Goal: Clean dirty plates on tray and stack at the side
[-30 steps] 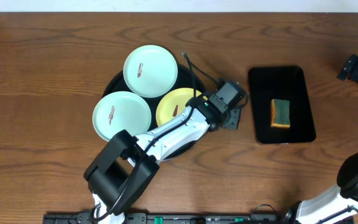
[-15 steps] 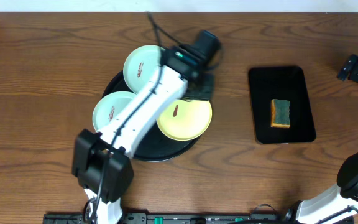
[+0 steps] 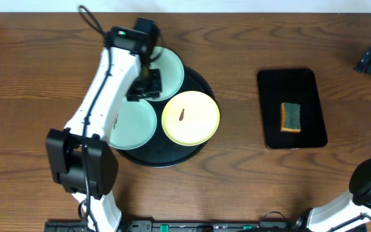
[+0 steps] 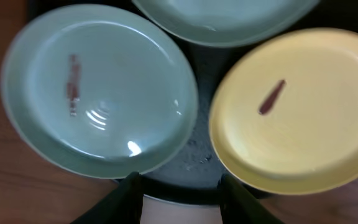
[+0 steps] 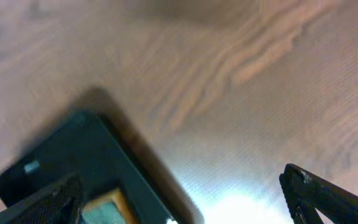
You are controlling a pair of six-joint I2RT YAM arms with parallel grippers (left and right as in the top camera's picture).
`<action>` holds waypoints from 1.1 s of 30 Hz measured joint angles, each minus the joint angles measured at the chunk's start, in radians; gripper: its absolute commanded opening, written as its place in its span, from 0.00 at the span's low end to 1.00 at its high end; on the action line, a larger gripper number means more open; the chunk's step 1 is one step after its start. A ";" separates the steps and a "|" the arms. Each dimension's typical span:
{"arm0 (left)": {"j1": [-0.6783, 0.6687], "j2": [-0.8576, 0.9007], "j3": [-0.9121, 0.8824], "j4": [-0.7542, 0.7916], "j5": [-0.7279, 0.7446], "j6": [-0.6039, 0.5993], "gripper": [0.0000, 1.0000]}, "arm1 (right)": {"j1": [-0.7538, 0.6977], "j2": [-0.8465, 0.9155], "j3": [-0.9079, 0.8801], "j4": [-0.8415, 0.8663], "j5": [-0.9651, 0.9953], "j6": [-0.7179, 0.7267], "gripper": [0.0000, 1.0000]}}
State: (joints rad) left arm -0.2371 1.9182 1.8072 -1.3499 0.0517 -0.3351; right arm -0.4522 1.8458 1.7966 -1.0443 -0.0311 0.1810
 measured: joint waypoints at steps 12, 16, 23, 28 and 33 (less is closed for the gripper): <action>0.050 -0.352 -0.128 0.084 -0.030 -0.023 0.43 | 0.000 0.000 0.000 -0.097 -0.379 0.045 0.75; 0.050 -0.426 -0.290 0.167 -0.059 -0.058 0.60 | 0.039 0.000 0.000 -0.264 -0.477 -0.012 0.73; 0.050 -0.415 -0.504 0.344 0.035 -0.077 0.60 | 0.328 0.000 -0.003 -0.349 -0.383 -0.064 0.66; 0.050 -0.415 -0.523 0.360 0.073 -0.078 0.60 | 0.586 0.000 -0.003 -0.301 -0.271 -0.045 0.69; 0.050 -0.415 -0.523 0.360 0.083 -0.076 0.60 | 0.800 0.000 -0.004 -0.251 -0.162 -0.014 0.75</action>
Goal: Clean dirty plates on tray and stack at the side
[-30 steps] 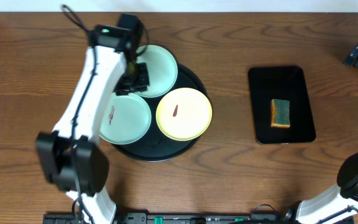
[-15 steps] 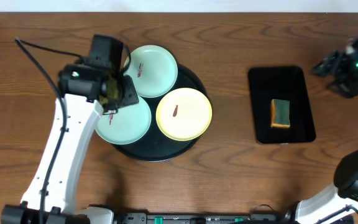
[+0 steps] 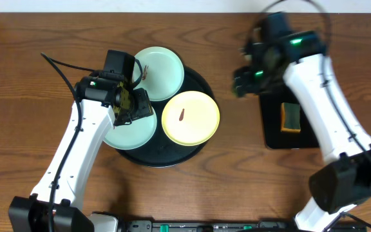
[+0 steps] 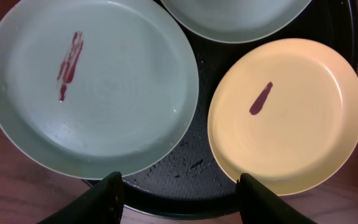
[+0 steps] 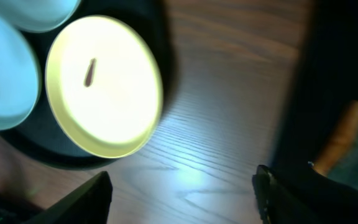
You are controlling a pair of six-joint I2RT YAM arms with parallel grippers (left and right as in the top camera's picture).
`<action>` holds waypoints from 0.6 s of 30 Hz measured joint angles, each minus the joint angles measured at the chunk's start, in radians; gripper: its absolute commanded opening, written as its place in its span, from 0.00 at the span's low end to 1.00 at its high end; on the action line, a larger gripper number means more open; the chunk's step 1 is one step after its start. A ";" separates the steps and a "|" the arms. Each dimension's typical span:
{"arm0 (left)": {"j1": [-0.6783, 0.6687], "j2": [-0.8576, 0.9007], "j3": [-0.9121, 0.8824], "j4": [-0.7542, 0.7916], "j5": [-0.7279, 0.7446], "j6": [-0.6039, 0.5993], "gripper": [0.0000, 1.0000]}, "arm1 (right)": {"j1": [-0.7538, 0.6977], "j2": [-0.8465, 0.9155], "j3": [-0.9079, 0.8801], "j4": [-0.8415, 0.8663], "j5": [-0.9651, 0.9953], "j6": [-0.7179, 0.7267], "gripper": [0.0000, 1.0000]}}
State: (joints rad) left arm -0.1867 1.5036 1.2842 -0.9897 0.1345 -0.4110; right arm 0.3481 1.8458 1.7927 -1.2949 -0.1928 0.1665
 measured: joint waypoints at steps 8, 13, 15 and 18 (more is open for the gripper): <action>0.000 0.000 0.000 -0.009 0.002 0.000 0.61 | 0.163 0.000 -0.001 0.017 0.125 0.072 0.74; 0.000 0.000 0.000 -0.010 0.002 0.000 0.61 | 0.200 0.000 -0.036 0.036 0.157 0.092 0.71; 0.000 0.000 0.000 -0.012 0.002 0.001 0.61 | 0.222 0.000 -0.075 0.065 0.167 0.112 0.69; 0.000 0.000 0.000 -0.015 0.003 0.001 0.61 | 0.258 0.000 -0.194 0.176 0.183 0.169 0.58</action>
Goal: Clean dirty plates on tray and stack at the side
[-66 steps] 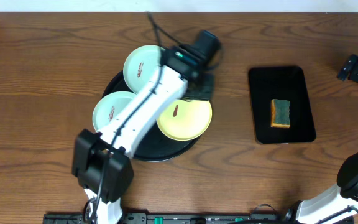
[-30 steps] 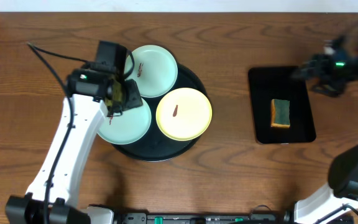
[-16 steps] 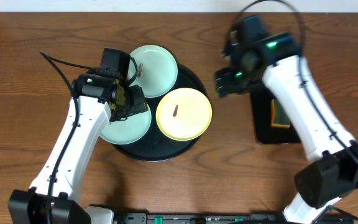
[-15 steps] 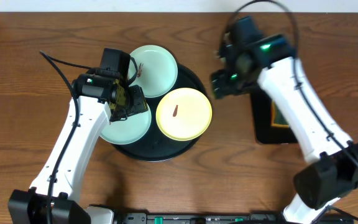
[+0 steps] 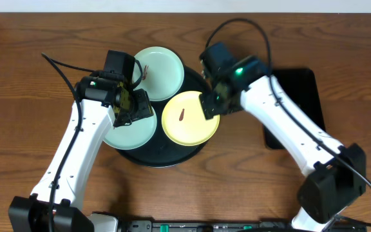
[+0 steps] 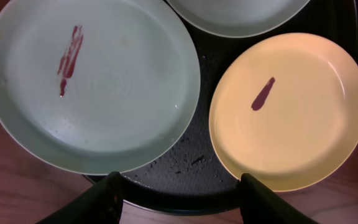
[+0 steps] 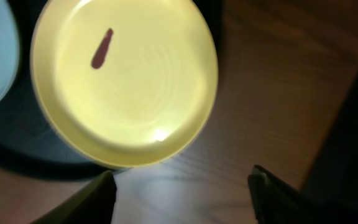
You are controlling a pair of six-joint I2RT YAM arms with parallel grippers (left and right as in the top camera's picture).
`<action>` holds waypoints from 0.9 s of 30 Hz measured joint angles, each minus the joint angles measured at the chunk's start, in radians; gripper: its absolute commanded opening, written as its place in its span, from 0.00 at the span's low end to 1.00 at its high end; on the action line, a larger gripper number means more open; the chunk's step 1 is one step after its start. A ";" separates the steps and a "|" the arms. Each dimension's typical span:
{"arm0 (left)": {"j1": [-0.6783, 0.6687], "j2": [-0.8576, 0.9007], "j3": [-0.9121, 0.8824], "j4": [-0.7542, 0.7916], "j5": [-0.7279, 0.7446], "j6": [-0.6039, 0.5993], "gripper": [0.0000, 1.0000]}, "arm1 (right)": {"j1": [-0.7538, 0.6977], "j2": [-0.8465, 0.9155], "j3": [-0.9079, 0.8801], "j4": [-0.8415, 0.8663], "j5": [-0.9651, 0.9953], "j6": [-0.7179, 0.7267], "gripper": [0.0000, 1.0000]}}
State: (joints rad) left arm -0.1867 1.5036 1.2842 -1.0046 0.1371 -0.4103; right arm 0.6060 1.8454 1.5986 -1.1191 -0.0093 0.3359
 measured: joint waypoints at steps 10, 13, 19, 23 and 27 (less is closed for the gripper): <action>0.000 0.000 0.000 -0.018 0.008 0.000 0.61 | -0.017 0.000 -0.244 0.266 0.028 0.120 0.48; 0.000 0.000 0.000 -0.019 0.008 0.000 0.61 | -0.043 0.000 -0.266 0.307 0.034 0.137 0.39; 0.000 0.000 0.000 -0.019 0.010 0.000 0.61 | -0.061 0.000 -0.371 0.488 -0.008 0.158 0.37; 0.000 0.000 0.000 -0.019 0.011 0.000 0.61 | -0.053 0.000 -0.428 0.567 -0.046 0.166 0.34; 0.000 0.000 0.000 -0.020 0.011 0.000 0.61 | -0.053 0.000 -0.444 0.583 -0.058 0.175 0.29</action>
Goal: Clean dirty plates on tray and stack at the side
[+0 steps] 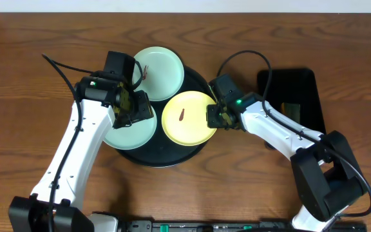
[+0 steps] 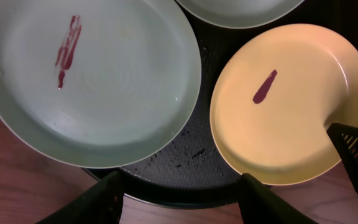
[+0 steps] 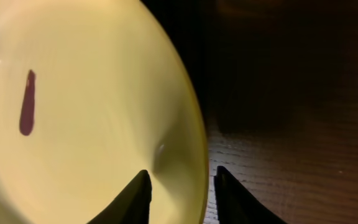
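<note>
A round black tray [image 1: 166,154] holds three dirty plates. The yellow plate [image 1: 185,119] carries a dark red smear [image 3: 27,111]. A large pale green plate [image 2: 92,81] lies left of it, also smeared red. A second green plate [image 1: 163,71] sits at the tray's far side. My right gripper [image 3: 180,174] is low at the yellow plate's right rim, one finger inside the rim and one outside, with a gap still showing. My left gripper [image 2: 179,180] hovers open over the tray's near edge, between the green and yellow plates, holding nothing.
A black rectangular tray [image 1: 288,80] at the right holds a green and yellow sponge [image 1: 292,111]. The brown wooden table [image 1: 31,51] surrounds both trays. My right arm's cable loops above the gap between the two trays.
My right gripper has dropped from above the yellow plate to its right rim, and its fingers have narrowed to straddle that rim. The left gripper has barely shifted.
At first my left gripper was over the tray and the right arm sat at the table's far right edge. Then the right arm was near the sponge tray, then open over the yellow plate. Now it is at that plate's rim. The plates have not moved.
</note>
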You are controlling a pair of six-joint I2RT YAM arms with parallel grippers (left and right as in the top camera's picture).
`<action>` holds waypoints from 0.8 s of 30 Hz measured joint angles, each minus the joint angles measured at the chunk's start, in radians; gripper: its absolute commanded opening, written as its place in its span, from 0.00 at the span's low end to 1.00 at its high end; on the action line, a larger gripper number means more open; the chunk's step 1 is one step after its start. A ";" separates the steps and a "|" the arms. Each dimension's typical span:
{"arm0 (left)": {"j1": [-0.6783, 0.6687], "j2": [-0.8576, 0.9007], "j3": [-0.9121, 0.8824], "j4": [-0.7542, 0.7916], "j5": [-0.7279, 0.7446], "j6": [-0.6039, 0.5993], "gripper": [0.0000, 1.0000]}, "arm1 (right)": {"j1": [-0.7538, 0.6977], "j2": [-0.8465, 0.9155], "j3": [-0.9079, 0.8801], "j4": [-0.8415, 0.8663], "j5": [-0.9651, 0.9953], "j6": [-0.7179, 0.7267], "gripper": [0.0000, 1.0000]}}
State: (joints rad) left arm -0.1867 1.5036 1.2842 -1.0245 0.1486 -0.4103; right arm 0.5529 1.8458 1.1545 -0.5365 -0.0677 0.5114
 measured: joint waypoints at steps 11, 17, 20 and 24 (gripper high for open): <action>0.000 0.000 0.000 0.000 0.000 0.000 0.61 | -0.002 0.000 0.000 0.013 0.041 0.012 0.01; 0.000 0.000 0.000 0.000 0.000 0.000 0.61 | -0.020 0.000 0.000 0.038 0.046 0.007 0.01; 0.000 0.000 0.000 0.000 0.000 0.000 0.61 | -0.042 0.000 0.000 0.044 0.047 -0.008 0.01; 0.000 0.000 0.000 0.000 0.003 0.000 0.61 | -0.067 -0.005 0.010 0.024 0.047 -0.061 0.01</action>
State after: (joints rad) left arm -0.1867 1.5036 1.2842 -1.0245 0.1513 -0.4103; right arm 0.4862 1.8412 1.1641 -0.5121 -0.0212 0.4507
